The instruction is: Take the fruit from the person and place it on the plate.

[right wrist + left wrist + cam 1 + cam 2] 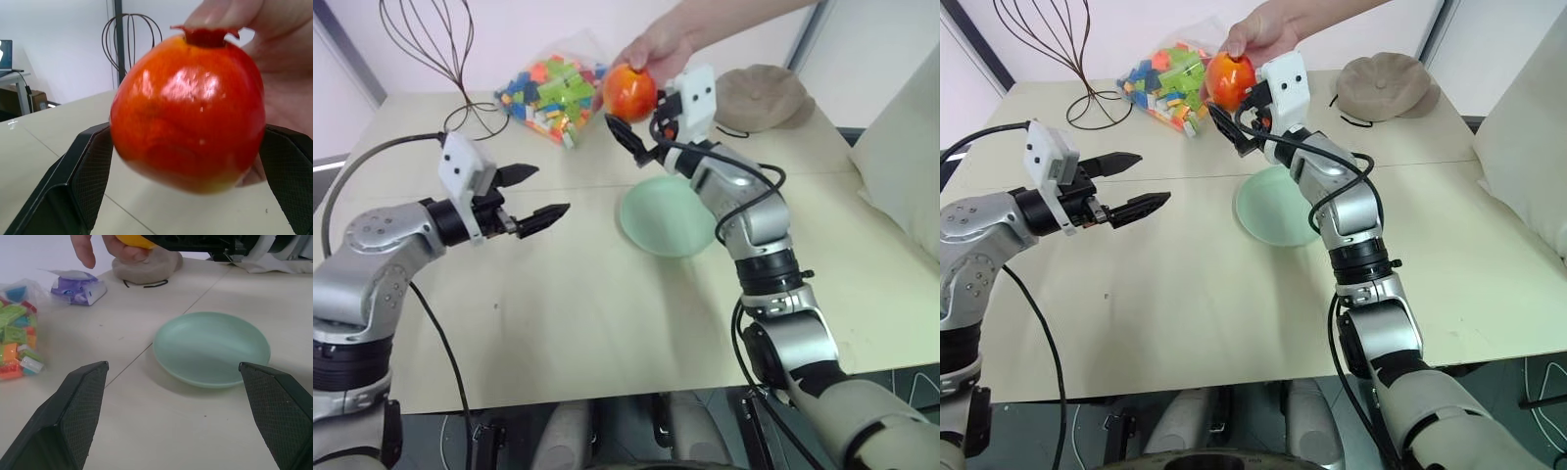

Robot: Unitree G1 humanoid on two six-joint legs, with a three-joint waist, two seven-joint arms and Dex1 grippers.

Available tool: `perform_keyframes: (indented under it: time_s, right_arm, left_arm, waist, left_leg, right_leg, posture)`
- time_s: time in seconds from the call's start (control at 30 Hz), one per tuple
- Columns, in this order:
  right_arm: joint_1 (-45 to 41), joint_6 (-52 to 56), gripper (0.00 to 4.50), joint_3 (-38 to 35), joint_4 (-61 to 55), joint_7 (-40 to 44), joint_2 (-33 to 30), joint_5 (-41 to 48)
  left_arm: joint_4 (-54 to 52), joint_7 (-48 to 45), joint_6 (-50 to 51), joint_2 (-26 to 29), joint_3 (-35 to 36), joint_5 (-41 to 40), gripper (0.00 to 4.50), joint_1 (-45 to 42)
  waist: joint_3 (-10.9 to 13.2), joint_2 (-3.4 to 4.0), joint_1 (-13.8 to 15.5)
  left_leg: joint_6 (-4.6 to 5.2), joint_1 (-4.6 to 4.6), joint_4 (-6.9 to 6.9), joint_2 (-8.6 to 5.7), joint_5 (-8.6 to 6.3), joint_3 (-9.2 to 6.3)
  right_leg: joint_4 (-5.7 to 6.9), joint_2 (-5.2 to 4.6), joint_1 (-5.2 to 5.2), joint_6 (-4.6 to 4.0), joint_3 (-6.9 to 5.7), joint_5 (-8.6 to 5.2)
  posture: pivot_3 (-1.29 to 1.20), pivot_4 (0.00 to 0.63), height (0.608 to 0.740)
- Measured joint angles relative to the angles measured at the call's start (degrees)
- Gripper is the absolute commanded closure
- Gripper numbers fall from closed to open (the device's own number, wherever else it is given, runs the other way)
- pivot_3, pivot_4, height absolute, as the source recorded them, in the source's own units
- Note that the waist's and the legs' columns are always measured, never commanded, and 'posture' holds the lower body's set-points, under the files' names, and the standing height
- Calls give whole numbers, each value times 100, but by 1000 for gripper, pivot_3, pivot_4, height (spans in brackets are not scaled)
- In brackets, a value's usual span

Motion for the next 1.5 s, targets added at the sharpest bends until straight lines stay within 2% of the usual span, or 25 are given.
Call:
perform_keyframes:
  time_s: [0.07, 0.2, 0.23, 0.6, 0.7, 0.9, 1.13, 1.5]
  right_arm:
    - [-75, -76, 0, -5, 116, -2, 14, -45]
    - [-127, -191, 1121, -27, 247, -1, 54, -75]
    - [-143, -207, 1254, -28, 279, 0, 63, -78]
    - [-151, -223, 1266, -78, 280, 34, 39, -171]
    - [-62, -122, 1266, -80, -29, 92, -97, -173]
    - [992, 497, 1266, 9, -1284, 405, -628, -166]
    - [2260, 964, 1266, 147, -2040, 536, -1038, -226]
    - [2836, 969, 1266, 298, -2057, 400, -1412, -820]
  left_arm:
    - [-11, 34, 11, 0, 3, 0, 43, 7]
    - [-16, 52, 12, -1, 9, -3, 0, 8]
    - [-16, 55, 11, -1, 12, -5, 0, 8]
    - [-15, 59, 9, -6, 19, -26, 0, 8]
    - [-13, 51, 8, -6, 20, -29, 0, 8]
    - [26, -12, 4, 18, 69, -29, 0, 111]
    - [147, -156, -26, 65, 108, -12, 0, 252]
    - [213, -174, -86, 46, 95, 29, 0, 420]
  waist:
    - [0, 0, 0]
    - [0, 0, -1]
    - [0, 0, -1]
    - [0, 1, -1]
    - [1, 1, 12]
    - [0, 0, 19]
    - [0, 1, 13]
    - [0, 0, 28]
  left_leg:
    - [-1, -1, 0, 0, 0, 0]
    - [-1, -2, -1, 0, 0, 0]
    - [-1, -2, -1, 0, 1, 0]
    - [-2, -4, -1, 0, 1, 0]
    - [-2, -8, -1, 0, 1, -1]
    - [-1, -10, -1, -1, 1, -1]
    - [-1, -10, -1, 0, 1, 0]
    - [-1, -10, 0, 0, 1, 1]
  right_leg:
    - [0, 0, -1, 0, 0, 0]
    - [0, 0, -3, 0, 0, 0]
    - [1, 0, -3, 0, 0, 0]
    - [0, -1, -5, 0, 0, 0]
    - [-1, -2, -8, -1, 0, 0]
    - [-2, -3, -8, -1, 0, 0]
    - [0, 0, -9, -1, 0, -1]
    - [-1, 2, -7, -1, -1, -1]
  posture:
    - [0, 150, 740]
    - [0, 150, 740]
    - [0, 150, 740]
    - [0, 150, 740]
    - [0, 150, 740]
    - [0, 150, 740]
    - [0, 150, 740]
    - [0, 150, 740]
